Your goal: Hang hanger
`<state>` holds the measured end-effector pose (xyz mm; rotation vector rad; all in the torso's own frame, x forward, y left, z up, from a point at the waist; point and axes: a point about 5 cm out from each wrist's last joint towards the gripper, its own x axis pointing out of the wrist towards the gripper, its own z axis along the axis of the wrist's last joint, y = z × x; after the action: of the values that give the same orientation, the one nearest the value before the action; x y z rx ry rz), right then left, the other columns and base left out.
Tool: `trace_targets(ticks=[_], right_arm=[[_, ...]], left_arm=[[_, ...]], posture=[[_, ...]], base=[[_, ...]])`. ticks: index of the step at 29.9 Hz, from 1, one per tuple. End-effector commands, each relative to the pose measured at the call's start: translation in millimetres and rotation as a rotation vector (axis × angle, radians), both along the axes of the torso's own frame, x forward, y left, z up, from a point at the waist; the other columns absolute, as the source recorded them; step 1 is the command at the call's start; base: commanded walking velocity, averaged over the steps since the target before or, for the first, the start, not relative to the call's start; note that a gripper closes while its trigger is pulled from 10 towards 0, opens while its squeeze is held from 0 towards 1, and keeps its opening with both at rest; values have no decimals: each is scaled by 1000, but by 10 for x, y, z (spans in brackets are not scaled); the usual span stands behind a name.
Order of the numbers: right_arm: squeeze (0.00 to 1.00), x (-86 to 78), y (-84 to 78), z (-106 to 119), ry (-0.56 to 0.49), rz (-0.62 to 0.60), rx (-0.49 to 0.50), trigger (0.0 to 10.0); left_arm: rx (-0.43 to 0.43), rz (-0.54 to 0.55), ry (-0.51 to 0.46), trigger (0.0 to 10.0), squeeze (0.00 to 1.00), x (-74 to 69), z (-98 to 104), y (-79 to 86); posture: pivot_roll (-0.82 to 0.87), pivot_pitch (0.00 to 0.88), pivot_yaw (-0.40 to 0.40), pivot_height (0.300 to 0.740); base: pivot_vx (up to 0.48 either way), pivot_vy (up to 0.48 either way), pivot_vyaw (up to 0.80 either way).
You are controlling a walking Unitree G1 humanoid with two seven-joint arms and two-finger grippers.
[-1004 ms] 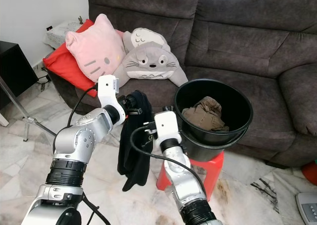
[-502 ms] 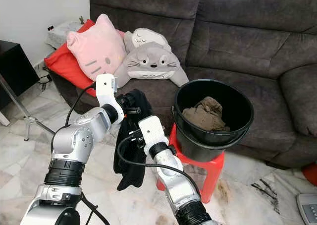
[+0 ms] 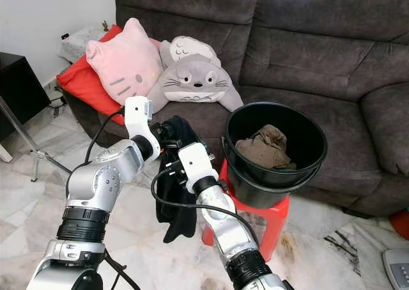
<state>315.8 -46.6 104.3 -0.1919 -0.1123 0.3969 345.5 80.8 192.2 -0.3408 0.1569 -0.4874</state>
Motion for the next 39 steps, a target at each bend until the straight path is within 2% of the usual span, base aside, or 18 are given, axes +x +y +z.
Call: trace_targets(ticks=[1,6,9,20,21,25,28,33,35,36,39], right_arm=[[0,45,-16,55,-31,-34,3,10000],[0,85,-17,89,-53,-72,2,10000],[0,108,-65,105,-70,-129,10,10000],[0,160,-183,75,-68,-225,-2,10000],[0,190,-254,80,-69,-287,1,10000],[0,240,-401,98,-79,-402,-4,10000],[0,258,-481,97,-84,-450,-18,10000],[0,253,-456,4,-26,-412,-16,10000],[0,233,-352,-112,44,-343,-74,10000],[0,233,-352,-112,44,-343,-74,10000],[0,180,-242,-290,134,-287,-180,10000]], left_arm=[[-17,-28,-43,0,0,-34,108,-28],[-15,-33,-46,0,0,-46,110,-22],[-17,-34,-48,0,0,-50,115,-21],[-21,-47,-59,0,0,-68,144,-31],[-26,-51,-64,0,0,-73,155,-35],[-25,-50,-64,0,0,-77,152,-29],[-18,-49,-59,0,0,-83,139,-18],[9,-50,-48,0,0,-92,98,-10],[35,-53,-47,0,0,-96,76,-14],[35,-53,-47,0,0,-96,76,-14],[75,-57,-51,0,0,-102,48,-18]], posture=[[-25,0,11,740],[-21,0,10,740],[-18,0,8,740],[-19,0,13,740],[-18,0,13,740],[-12,0,10,740],[-11,0,10,740],[-13,0,14,740],[-15,0,16,740],[-15,0,16,740],[-15,0,16,740]], base=[[0,0,0],[0,0,0],[0,0,0],[0,0,0],[0,0,0],[0,0,0],[0,0,0],[0,0,0],[0,0,0],[0,0,0],[0,0,0]])
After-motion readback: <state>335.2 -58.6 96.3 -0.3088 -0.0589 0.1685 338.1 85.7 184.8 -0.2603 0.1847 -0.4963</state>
